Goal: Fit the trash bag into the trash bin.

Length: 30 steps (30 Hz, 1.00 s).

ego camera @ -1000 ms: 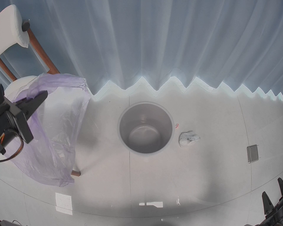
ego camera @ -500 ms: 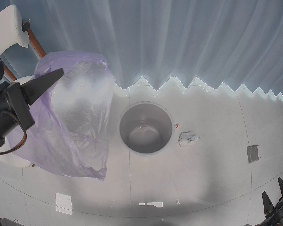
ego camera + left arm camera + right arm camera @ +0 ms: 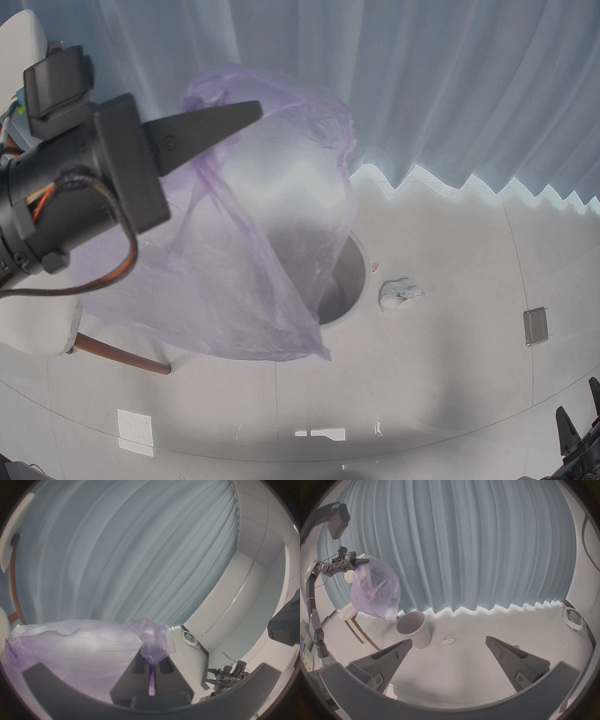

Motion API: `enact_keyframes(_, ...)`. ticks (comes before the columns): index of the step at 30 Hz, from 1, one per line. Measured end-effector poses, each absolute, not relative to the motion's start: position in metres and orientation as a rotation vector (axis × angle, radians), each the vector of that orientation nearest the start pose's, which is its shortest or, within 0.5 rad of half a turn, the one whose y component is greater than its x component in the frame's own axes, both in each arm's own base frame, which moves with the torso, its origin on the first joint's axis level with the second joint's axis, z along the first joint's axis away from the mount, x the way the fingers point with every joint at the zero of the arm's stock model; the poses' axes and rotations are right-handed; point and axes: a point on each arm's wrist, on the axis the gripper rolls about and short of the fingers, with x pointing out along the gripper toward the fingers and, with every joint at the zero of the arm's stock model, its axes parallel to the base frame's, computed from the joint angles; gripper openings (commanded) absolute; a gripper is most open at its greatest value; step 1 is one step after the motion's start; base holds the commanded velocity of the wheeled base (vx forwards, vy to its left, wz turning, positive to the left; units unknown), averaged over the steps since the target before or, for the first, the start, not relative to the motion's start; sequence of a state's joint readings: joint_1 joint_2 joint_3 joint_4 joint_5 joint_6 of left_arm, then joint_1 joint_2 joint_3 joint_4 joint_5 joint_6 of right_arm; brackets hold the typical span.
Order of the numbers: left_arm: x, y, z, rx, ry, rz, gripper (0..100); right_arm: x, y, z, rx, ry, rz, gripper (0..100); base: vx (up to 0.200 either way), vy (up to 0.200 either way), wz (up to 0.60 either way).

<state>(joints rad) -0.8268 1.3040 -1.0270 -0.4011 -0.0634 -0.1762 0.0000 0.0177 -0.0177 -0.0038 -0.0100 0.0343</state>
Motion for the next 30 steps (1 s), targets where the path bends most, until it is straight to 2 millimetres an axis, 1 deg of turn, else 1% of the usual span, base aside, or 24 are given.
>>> enact_keyframes(5, 0.153, -0.177, 0.329, -0.233, -0.018, -0.955, 0, -0.023, 0.000, 0.081, 0.035, -0.004, -0.010, 100, 0.000, 0.000, 0.00)
enact_keyframes(10, 0.168, -0.196, 0.332, -0.246, -0.038, -0.982, 0, -0.023, 0.000, 0.081, 0.035, -0.004, -0.011, 100, 0.000, 0.000, 0.00)
enact_keyframes(13, 0.178, -0.206, 0.331, -0.248, -0.046, -0.983, 0, -0.023, 0.000, 0.081, 0.035, -0.004, -0.010, 100, 0.000, 0.000, 0.00)
enact_keyframes(15, 0.186, -0.209, 0.327, -0.240, -0.036, -0.969, 0, -0.023, 0.000, 0.081, 0.035, -0.004, -0.011, 100, 0.000, 0.000, 0.00)
enact_keyframes(22, 0.214, -0.208, 0.309, -0.213, 0.013, -0.887, 0, -0.023, 0.000, 0.081, 0.035, -0.004, -0.011, 100, 0.000, 0.000, 0.00)
enact_keyframes(25, 0.224, -0.203, 0.299, -0.194, 0.039, -0.855, 0, -0.023, 0.000, 0.081, 0.035, -0.004, -0.011, 100, 0.000, 0.000, 0.00)
enact_keyframes(30, 0.238, -0.190, 0.280, -0.134, 0.073, -0.785, 0, -0.023, 0.000, 0.081, 0.035, -0.004, -0.011, 100, 0.000, 0.000, 0.00)
